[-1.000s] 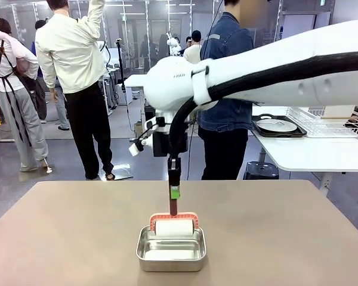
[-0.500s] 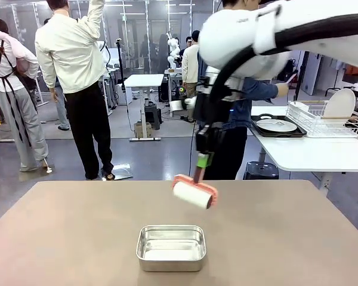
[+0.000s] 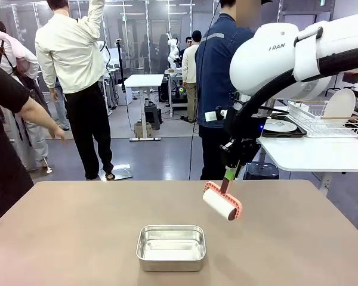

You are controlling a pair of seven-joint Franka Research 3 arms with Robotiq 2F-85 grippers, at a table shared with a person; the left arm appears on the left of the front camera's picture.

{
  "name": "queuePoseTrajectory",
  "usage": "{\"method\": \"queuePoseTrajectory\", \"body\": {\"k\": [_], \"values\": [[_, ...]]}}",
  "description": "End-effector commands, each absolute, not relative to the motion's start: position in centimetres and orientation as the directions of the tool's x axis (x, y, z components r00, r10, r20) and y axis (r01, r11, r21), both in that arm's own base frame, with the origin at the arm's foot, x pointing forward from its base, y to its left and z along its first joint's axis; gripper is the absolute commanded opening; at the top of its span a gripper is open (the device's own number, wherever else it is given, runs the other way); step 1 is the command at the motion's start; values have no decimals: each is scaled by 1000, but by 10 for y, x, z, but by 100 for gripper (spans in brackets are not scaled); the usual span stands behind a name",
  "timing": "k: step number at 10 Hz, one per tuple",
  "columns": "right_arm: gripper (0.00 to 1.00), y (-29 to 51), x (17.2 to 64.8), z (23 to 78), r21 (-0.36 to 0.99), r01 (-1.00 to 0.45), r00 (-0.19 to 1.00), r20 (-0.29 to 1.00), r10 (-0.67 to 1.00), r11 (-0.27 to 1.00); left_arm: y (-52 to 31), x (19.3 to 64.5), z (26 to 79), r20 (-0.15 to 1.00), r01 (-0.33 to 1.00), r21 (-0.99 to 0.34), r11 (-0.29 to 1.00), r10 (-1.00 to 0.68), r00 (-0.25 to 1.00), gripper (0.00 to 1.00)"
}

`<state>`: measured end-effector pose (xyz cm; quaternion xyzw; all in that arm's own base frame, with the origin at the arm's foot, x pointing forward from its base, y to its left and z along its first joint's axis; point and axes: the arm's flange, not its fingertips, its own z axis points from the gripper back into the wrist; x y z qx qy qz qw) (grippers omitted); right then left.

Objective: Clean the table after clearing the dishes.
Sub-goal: When the right (or left) Handle tray is removed, use the right hand (or left hand) to clean the right (or left) side of the table with the Lint Roller.

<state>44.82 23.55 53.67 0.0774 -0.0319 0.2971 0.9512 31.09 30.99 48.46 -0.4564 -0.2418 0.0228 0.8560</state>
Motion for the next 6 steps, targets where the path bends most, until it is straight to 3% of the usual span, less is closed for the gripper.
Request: {"method": "queuePoseTrajectory", "body": {"k": [1, 4, 5, 6], "values": [[0, 240, 453, 544, 129, -599, 801, 106, 590, 790, 311, 309, 489, 396, 189, -797, 573, 260, 881, 100], [0, 240, 453, 544, 129, -599, 801, 106, 590, 790, 311, 309, 489, 396, 189, -797, 573, 260, 881, 100], [21, 239, 451, 540, 130, -580, 815, 109, 570, 804, 311, 309, 489, 396, 189, -797, 573, 260, 881, 100], [21, 221, 459, 532, 223, -521, 853, 139, 502, 824, 311, 309, 489, 396, 189, -797, 573, 260, 881, 100]]}}
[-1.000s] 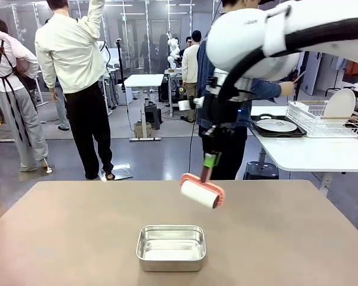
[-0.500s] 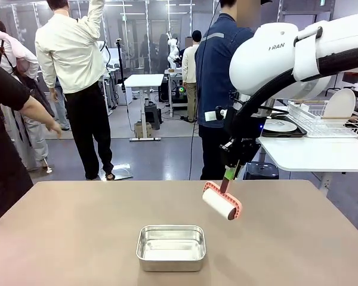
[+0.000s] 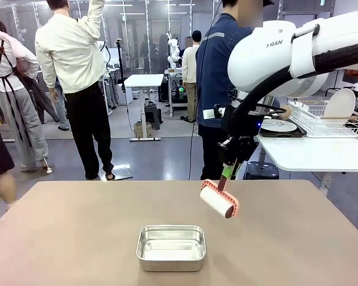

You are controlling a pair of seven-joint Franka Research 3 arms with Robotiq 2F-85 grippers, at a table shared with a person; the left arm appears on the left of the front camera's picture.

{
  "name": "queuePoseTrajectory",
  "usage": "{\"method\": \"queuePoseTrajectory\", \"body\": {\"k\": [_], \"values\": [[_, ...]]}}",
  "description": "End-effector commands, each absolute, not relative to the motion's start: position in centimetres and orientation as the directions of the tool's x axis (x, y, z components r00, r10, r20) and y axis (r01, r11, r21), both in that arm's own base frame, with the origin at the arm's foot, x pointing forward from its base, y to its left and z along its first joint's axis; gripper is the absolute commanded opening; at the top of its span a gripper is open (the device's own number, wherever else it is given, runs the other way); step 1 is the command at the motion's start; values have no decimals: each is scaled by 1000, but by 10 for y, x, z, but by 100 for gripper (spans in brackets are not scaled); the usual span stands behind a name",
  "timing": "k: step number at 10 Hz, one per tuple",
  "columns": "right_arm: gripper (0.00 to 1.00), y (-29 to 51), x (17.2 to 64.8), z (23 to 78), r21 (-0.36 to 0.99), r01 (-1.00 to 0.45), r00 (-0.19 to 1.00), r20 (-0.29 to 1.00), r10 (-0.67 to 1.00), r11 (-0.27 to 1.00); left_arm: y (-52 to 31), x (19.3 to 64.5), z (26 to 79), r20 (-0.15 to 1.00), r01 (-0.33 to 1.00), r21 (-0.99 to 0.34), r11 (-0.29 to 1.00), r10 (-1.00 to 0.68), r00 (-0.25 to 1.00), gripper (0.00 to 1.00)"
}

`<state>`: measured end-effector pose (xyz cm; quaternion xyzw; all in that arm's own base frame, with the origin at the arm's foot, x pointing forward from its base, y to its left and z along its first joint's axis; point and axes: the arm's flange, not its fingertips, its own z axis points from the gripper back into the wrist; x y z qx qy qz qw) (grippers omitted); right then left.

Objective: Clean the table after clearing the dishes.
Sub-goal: When the right (or left) Handle tray is removed, use the right hand (or left hand) to clean the right (or left) side of the table with the Lint Roller.

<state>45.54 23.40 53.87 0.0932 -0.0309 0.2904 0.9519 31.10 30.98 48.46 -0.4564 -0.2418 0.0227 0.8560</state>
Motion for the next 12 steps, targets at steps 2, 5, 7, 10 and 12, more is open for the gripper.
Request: {"method": "queuePoseTrajectory", "body": {"k": [2, 5, 7, 10, 12], "values": [[21, 192, 470, 514, 330, -419, 908, 149, 391, 846, 311, 309, 489, 396, 189, -797, 573, 260, 881, 100], [21, 169, 481, 475, 469, -307, 951, 165, 260, 828, 311, 309, 489, 396, 189, -797, 573, 260, 881, 100], [21, 166, 488, 450, 484, -289, 957, 167, 237, 826, 311, 309, 489, 396, 189, -797, 573, 260, 881, 100], [21, 148, 498, 431, 501, -249, 967, 177, 183, 829, 311, 309, 489, 396, 189, -797, 573, 260, 881, 100], [21, 135, 506, 418, 561, -172, 983, 152, 103, 810, 311, 309, 489, 396, 189, -797, 573, 260, 881, 100]]}}
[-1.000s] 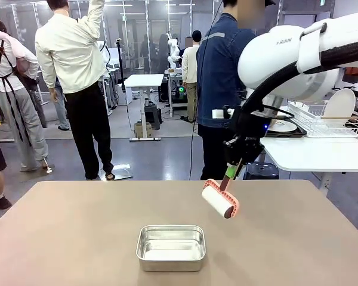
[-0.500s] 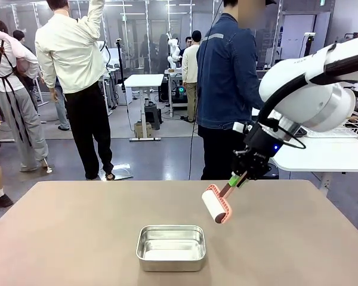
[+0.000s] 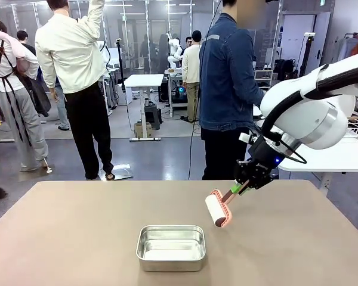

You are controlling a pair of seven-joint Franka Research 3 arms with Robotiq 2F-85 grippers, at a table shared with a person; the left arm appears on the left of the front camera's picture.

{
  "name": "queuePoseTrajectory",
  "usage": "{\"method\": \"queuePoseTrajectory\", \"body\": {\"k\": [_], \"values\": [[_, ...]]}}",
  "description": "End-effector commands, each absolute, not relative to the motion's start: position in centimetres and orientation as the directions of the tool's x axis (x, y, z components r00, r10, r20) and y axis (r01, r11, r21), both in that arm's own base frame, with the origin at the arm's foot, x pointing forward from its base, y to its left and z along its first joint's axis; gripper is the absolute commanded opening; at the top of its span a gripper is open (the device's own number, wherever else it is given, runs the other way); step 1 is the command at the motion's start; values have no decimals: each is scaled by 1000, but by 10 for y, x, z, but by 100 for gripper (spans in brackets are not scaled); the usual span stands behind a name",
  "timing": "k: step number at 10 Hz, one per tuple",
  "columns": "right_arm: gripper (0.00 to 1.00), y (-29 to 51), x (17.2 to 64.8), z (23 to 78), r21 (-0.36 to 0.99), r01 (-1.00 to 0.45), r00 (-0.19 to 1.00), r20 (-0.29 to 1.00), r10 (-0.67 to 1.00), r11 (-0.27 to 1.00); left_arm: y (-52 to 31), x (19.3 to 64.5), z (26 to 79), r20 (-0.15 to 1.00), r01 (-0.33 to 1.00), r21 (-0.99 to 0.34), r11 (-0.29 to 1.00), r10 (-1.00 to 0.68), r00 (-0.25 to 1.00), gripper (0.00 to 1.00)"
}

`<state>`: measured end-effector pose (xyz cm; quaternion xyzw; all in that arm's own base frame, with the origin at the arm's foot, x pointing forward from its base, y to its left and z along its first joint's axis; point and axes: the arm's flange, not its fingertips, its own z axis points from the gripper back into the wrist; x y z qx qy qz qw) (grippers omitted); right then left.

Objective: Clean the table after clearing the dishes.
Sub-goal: When the right (or left) Handle tray is removed, use the right hand (or left hand) to clean the right (or left) side of the table with the Lint Roller.

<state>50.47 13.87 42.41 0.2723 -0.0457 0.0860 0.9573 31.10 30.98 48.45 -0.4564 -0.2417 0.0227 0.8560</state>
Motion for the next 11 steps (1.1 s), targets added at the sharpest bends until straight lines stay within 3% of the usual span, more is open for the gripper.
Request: {"method": "queuePoseTrajectory", "body": {"k": [1, 6, 11], "values": [[21, 131, 507, 411, 559, -150, 986, 149, 79, 816, 311, 309, 489, 396, 189, -797, 573, 260, 881, 100], [21, 108, 513, 367, 623, -52, 998, 54, 24, 780, 311, 309, 489, 396, 189, -797, 573, 260, 881, 100], [21, 41, 520, 334, 552, 95, 995, -16, -103, 828, 311, 309, 489, 396, 189, -797, 573, 260, 881, 100]]}}
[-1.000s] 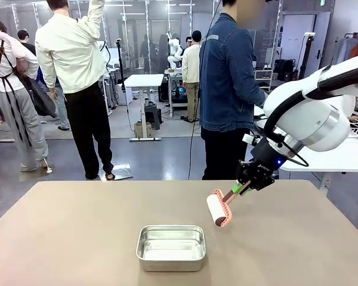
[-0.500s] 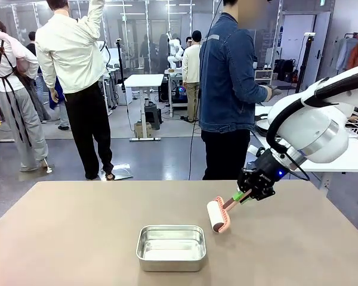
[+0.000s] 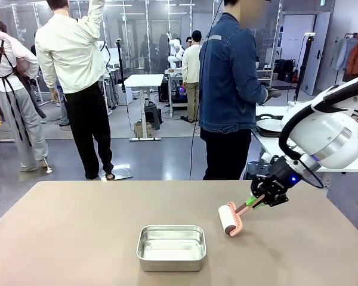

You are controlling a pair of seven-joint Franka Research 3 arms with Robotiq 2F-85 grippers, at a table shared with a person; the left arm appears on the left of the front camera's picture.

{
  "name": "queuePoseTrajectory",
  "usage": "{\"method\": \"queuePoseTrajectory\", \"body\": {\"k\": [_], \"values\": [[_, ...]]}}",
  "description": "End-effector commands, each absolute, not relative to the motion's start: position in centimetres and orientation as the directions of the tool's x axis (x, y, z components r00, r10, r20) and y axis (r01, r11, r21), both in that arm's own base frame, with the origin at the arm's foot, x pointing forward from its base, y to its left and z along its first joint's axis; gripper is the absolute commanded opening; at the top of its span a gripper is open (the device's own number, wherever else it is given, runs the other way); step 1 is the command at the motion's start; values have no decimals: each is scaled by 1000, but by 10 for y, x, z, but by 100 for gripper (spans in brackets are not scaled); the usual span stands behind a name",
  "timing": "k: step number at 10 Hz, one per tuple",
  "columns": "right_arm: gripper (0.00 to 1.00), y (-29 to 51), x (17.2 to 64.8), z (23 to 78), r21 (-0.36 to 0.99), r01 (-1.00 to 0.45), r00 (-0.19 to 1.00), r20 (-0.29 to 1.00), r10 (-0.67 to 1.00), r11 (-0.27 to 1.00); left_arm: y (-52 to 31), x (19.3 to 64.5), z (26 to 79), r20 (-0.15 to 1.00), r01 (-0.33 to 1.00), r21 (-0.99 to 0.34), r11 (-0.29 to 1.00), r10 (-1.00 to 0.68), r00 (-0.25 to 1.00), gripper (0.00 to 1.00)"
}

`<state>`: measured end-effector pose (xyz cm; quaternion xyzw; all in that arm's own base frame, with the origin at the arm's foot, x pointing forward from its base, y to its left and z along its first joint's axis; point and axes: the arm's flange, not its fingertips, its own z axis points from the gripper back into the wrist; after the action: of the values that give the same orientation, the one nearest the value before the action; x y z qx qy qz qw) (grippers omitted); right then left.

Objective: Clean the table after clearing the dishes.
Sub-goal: When the right (or left) Handle tray is removed, use the right hand (or left hand) to clean the right (or left) side of the table with the Lint Roller.

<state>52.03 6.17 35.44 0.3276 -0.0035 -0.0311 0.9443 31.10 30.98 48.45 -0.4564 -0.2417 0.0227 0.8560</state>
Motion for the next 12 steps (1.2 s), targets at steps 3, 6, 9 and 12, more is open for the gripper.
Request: {"method": "queuePoseTrajectory", "body": {"k": [3, 6, 9, 12], "values": [[21, -11, 504, 348, 420, 142, 986, 22, -166, 896, 311, 309, 489, 396, 189, -797, 573, 260, 881, 100], [21, -58, 494, 352, 272, 199, 975, 38, -217, 942, 311, 309, 489, 396, 189, -797, 573, 260, 881, 100], [21, -87, 491, 358, 113, 243, 966, 64, -251, 964, 311, 309, 489, 396, 189, -797, 573, 260, 881, 100], [21, -96, 487, 374, 161, 202, 969, 108, -221, 966, 311, 309, 489, 396, 189, -797, 573, 260, 881, 100]]}}
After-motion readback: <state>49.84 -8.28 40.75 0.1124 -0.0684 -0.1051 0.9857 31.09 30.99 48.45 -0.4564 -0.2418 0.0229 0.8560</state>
